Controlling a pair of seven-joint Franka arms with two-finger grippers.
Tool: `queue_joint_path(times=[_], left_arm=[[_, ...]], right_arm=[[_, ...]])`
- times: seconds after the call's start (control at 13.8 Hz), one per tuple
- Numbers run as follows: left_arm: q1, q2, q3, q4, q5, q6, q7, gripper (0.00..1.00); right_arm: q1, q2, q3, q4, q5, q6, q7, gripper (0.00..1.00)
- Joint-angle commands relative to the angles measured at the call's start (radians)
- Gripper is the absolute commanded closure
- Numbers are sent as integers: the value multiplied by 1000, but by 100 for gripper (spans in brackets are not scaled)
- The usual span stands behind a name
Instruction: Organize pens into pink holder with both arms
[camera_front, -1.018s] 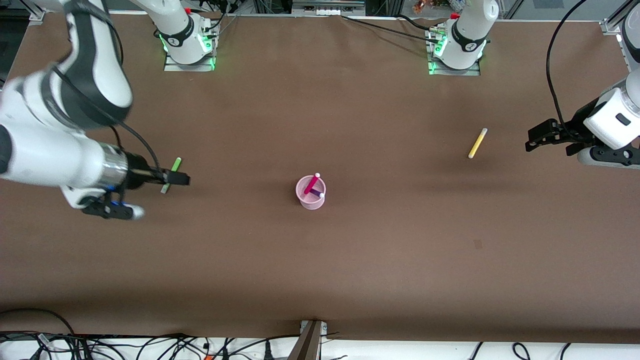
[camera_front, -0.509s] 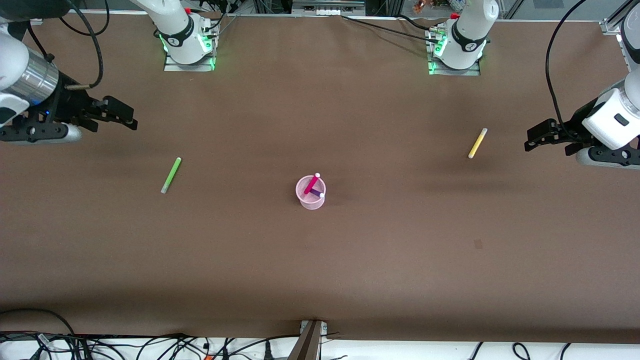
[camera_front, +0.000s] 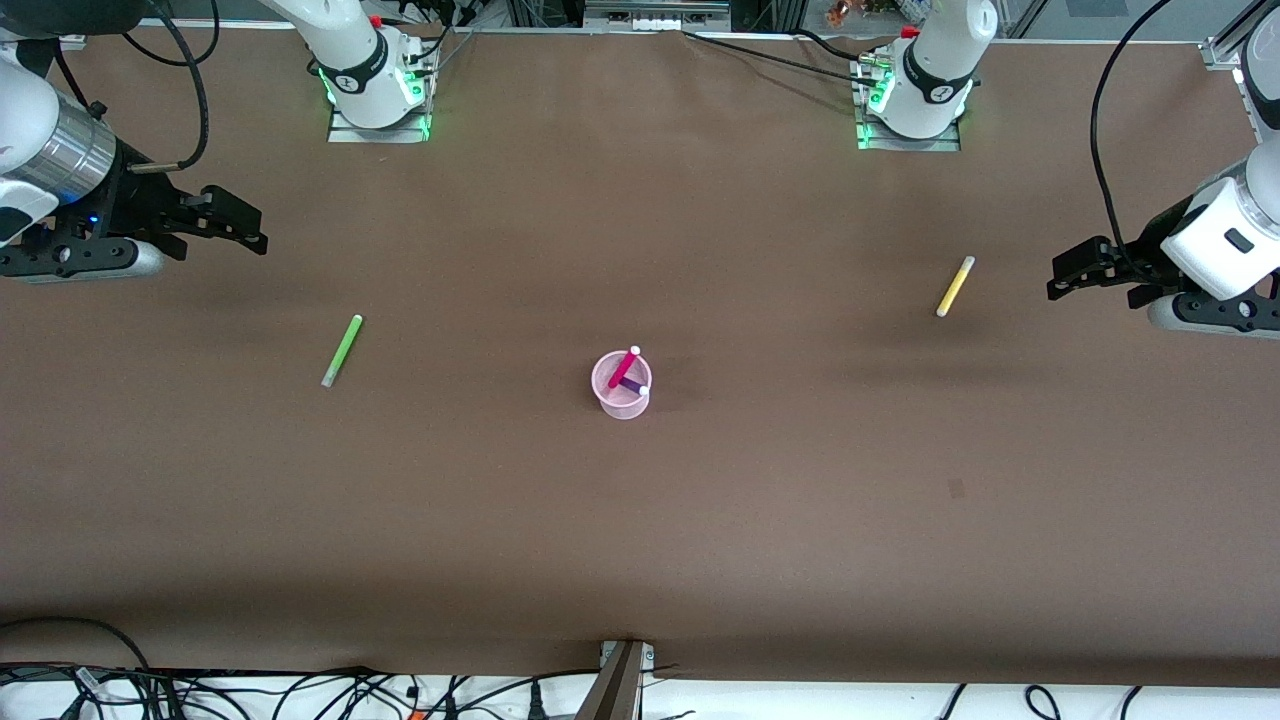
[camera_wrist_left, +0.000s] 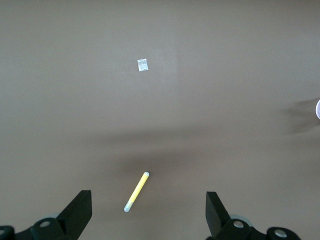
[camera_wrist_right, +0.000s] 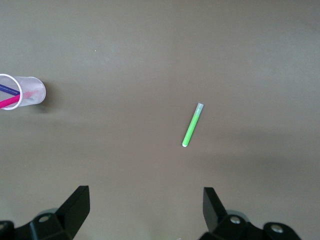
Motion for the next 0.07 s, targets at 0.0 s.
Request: queue_joint_path(times=[0.0], left_arm=[[5,10,-5,17,22,-15,19,0]], right_arm=[[12,-1,-10,-2,-16,6,-32,0]])
